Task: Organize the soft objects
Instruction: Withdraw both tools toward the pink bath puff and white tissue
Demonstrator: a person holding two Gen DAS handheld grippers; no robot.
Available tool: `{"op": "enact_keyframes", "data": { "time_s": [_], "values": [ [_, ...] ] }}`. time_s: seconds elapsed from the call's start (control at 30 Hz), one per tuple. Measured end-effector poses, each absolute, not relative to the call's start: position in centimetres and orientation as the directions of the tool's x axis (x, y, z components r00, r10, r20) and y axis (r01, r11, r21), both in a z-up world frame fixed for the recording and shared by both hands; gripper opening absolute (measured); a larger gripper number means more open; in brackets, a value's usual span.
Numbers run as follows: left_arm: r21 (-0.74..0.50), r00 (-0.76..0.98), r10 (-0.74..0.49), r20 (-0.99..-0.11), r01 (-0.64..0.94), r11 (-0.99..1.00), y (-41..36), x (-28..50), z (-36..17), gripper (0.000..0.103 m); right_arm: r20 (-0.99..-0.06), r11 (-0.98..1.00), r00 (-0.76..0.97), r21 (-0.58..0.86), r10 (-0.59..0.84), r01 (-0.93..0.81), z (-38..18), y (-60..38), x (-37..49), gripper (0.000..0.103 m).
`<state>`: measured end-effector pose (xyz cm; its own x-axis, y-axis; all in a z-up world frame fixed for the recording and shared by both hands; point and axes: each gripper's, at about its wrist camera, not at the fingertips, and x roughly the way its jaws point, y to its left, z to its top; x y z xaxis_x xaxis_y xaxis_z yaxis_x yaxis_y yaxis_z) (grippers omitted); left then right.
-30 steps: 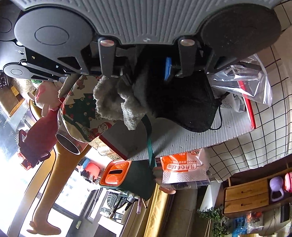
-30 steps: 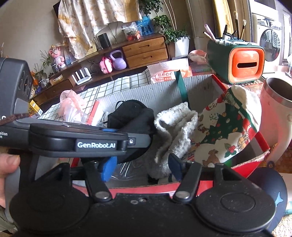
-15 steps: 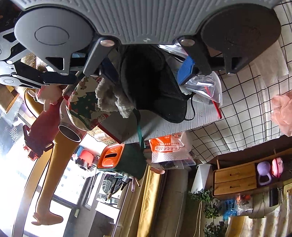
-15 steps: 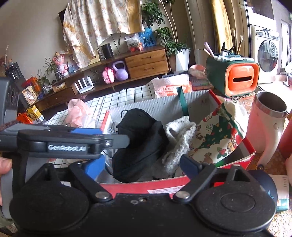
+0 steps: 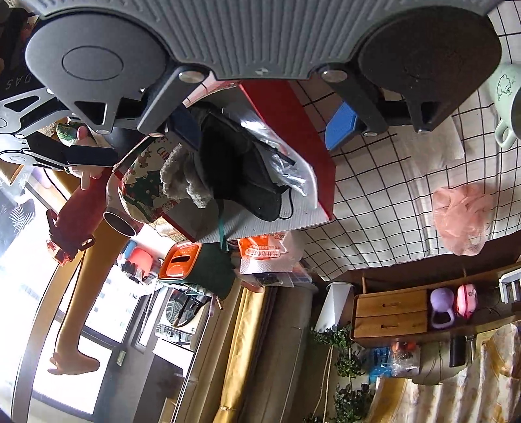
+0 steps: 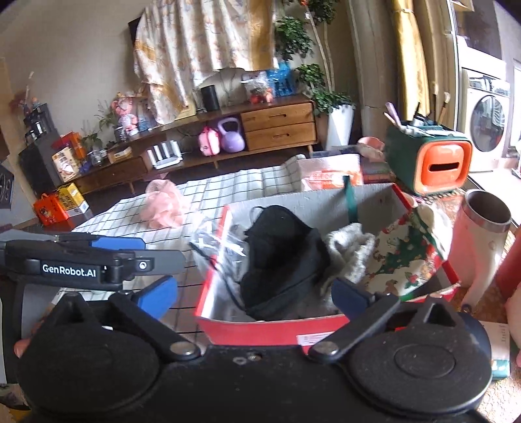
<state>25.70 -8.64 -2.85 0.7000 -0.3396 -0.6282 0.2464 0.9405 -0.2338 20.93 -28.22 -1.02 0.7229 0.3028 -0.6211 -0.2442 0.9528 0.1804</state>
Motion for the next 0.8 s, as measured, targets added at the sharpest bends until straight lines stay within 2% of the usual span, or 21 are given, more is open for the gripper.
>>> {"op": "enact_keyframes", "data": {
  "time_s": [0.1,0.17,0.5,0.8],
  "values": [
    [-0.241,0.712,-0.332,-0.619,0.23,0.943,-7.1,24.7,-2.8,0.092,-0.613,0.946,0.721,0.185,0.324,-0.268,-0.7,-27.2,20.8,0.101],
    [-0.231,0.726,-0.313,-0.613,0.214,0.949,-6.1,24.0,-2.8,0.103,-0.607,0.941,0.719,0.197,0.338,-0.277,-0.6,-26.7,20.9,0.101],
    [-0.162,0.797,-0.17,-0.58,0.092,0.983,-2.2,21.7,-4.3,0.103,-0.628,0.925,0.681,0.223,0.377,-0.307,-0.3,-22.4,22.7,0.101],
    [-0.188,0.811,-0.096,-0.577,-0.017,0.982,0.9,21.4,-7.5,0.103,-0.67,0.916,0.631,0.217,0.391,-0.337,-1.1,-18.0,26.2,0.101]
  ]
}}
